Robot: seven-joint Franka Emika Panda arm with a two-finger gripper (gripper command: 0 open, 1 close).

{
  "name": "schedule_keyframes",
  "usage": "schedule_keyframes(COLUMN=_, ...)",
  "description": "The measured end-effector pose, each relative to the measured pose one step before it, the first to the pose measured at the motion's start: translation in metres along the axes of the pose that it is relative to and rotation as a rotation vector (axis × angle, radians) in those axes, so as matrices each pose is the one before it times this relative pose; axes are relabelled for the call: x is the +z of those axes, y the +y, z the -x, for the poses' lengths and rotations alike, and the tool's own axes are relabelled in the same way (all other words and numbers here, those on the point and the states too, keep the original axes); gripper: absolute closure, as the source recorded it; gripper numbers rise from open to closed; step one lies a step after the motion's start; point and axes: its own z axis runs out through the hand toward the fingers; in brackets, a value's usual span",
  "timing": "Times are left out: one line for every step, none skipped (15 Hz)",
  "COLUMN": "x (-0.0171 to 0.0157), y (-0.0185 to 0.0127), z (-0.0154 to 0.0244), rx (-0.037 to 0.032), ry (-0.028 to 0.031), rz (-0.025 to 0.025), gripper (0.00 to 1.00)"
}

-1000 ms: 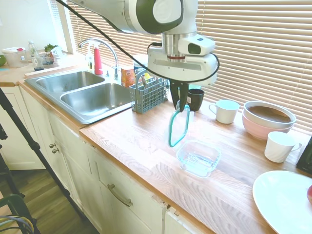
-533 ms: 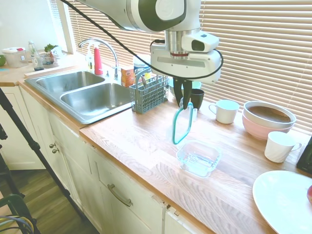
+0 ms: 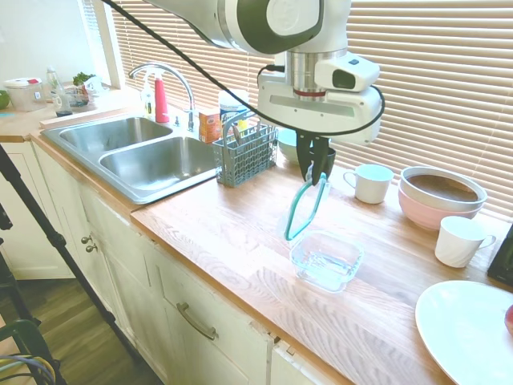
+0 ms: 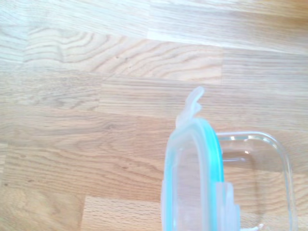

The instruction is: Cover the lid of the food container

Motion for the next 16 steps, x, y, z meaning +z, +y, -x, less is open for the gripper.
schedule_keyframes(x=0.00165, y=0.00613, z=-0.00295, rx=-0.00013, ry=-0.00578, rz=-0.00693, gripper=1.0)
schedule_keyframes(x=0.00165, y=0.00587, z=-0.00282, rx=0.00143, ry=-0.0056, rz=-0.00689, gripper=1.0)
schedule_keyframes(x=0.00178, y=0.0057, z=-0.00305, rx=0.00088, ry=-0.0058, rz=-0.00706, gripper=1.0)
schedule_keyframes(x=0.00068, y=0.00514, z=-0.00412, rx=0.00062, ry=-0.00385, rz=-0.00616, gripper=1.0)
schedule_keyframes(x=-0.00001, y=0.00442, z=-0.00493, rx=-0.0009, ry=-0.00349, rz=-0.00555, gripper=1.0)
schedule_keyframes(x=-0.00126, y=0.00328, z=-0.00518, rx=-0.00018, ry=-0.00279, rz=-0.00685, gripper=1.0)
schedule_keyframes(x=-0.0012, y=0.00326, z=-0.0058, rx=0.00139, ry=-0.00206, rz=-0.0074, gripper=1.0)
schedule_keyframes(x=-0.00006, y=0.00342, z=-0.00609, rx=-0.00258, ry=-0.00577, rz=-0.00525, gripper=1.0)
schedule_keyframes(x=0.00236, y=0.00333, z=-0.00616, rx=-0.00345, ry=-0.0087, rz=-0.0065, gripper=1.0)
schedule_keyframes(x=0.00485, y=0.0038, z=-0.00672, rx=-0.00602, ry=-0.01436, rz=-0.00593, gripper=1.0)
schedule_keyframes(x=0.00544, y=0.00399, z=-0.00732, rx=-0.00357, ry=-0.0115, rz=-0.00449, gripper=1.0)
schedule_keyframes(x=0.00552, y=0.00278, z=-0.00671, rx=-0.0028, ry=-0.01068, rz=-0.00292, gripper=1.0)
schedule_keyframes(x=0.00281, y=0.00091, z=-0.00476, rx=-0.00231, ry=-0.00423, rz=0.00107, gripper=1.0)
schedule_keyframes(x=-0.00104, y=-0.00111, z=-0.00259, rx=-0.00223, ry=0.00253, rz=0.00057, gripper=1.0)
schedule_keyframes(x=-0.00379, y=-0.00165, z=-0.00088, rx=-0.0027, ry=0.00609, rz=-0.00191, gripper=1.0)
schedule_keyframes(x=-0.00526, y=-0.0032, z=0.00018, rx=-0.00561, ry=0.00717, rz=-0.00351, gripper=1.0)
